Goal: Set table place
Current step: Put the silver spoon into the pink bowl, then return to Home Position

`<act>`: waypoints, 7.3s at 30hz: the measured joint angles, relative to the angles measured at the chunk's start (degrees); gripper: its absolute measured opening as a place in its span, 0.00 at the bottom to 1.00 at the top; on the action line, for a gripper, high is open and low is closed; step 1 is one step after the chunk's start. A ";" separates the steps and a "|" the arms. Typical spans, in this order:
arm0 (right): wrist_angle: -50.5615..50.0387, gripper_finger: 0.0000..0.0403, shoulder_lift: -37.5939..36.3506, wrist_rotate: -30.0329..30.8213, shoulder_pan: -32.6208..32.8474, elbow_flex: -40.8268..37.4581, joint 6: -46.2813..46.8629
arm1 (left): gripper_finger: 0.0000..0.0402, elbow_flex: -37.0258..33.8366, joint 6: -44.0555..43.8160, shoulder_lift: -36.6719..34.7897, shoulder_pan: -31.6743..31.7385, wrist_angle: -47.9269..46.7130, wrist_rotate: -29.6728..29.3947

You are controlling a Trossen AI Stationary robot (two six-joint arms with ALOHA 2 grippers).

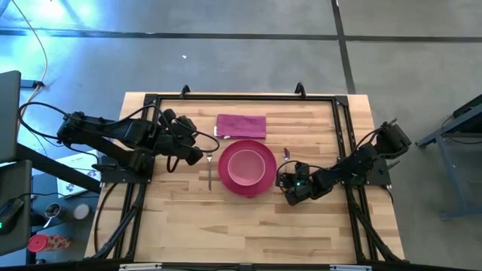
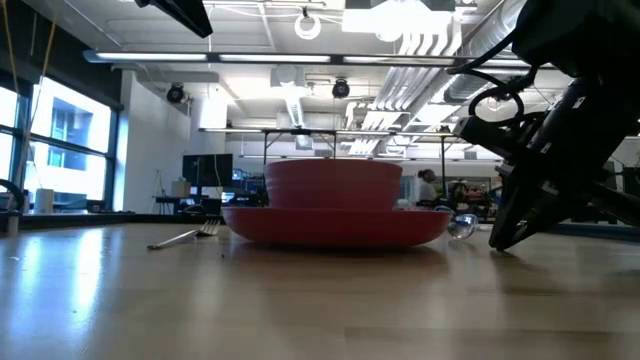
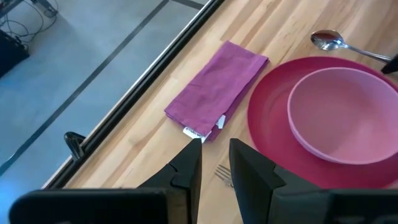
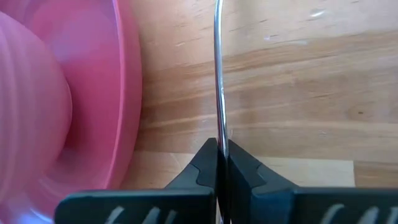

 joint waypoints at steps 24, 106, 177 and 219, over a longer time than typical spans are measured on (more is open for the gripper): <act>-36.15 0.00 -26.77 -27.53 -15.57 32.26 -48.63 | 0.18 0.00 0.03 0.02 0.00 -0.06 2.33; -14.24 0.00 -70.48 3.30 -19.15 2.75 -93.34 | 0.00 -56.55 -0.89 -27.68 -6.35 65.08 5.52; 4.70 0.00 -93.29 -2.91 -20.63 -31.36 -102.99 | 0.00 -74.93 6.11 -51.56 -6.38 70.82 8.37; 4.68 0.00 -93.26 -2.91 -20.62 -31.35 -102.99 | 0.00 -74.90 6.11 -51.54 -6.38 70.83 8.37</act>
